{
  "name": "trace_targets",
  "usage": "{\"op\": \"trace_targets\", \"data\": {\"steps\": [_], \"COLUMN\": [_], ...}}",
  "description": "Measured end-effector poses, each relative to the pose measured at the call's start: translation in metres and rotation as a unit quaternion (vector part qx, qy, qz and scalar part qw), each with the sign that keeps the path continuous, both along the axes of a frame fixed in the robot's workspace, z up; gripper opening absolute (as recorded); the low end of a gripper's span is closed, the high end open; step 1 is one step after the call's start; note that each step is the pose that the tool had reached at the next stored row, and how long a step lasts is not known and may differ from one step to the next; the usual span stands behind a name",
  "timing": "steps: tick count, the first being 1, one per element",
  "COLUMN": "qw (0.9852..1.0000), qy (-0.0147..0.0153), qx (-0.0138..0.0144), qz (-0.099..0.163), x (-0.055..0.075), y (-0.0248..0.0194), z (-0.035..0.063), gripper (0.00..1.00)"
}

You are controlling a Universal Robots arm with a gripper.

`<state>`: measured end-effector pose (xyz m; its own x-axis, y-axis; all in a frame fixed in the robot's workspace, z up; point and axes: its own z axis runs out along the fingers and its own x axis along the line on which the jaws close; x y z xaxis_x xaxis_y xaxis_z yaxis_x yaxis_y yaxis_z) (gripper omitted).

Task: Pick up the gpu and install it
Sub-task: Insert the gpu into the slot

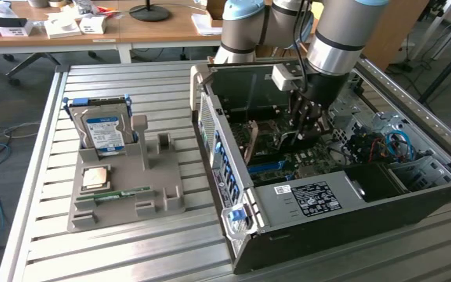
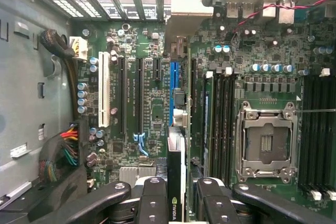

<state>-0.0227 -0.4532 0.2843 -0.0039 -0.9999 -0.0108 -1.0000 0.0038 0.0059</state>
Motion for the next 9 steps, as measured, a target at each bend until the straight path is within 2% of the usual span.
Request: {"op": "trace_targets", "data": {"steps": [9], "qw": [1.0000], "qy": [-0.0001], "qx": [0.0002], "qz": [0.000], "x": [-0.0051], "y": [0.0000], "z": [-0.0002], "gripper": [0.27]}}
